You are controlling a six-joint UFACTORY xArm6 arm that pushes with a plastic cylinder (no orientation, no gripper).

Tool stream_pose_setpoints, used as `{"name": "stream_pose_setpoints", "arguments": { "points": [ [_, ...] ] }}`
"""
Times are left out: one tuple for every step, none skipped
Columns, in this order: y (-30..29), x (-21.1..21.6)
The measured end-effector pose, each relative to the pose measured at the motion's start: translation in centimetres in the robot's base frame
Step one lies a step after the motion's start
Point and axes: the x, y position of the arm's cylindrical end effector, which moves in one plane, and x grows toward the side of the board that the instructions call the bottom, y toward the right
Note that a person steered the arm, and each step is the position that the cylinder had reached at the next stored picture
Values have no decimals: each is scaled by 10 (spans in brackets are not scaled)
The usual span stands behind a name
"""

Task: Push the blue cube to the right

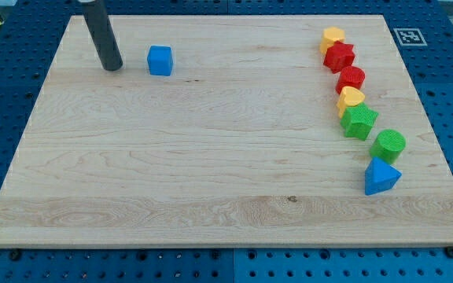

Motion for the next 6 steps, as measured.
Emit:
{"name": "stream_pose_setpoints", "arguments": {
  "points": [
    [4, 0],
    [37, -6],
    [75, -6],
    [102, -6],
    [123, -6],
    [140, -6]
  ]
}}
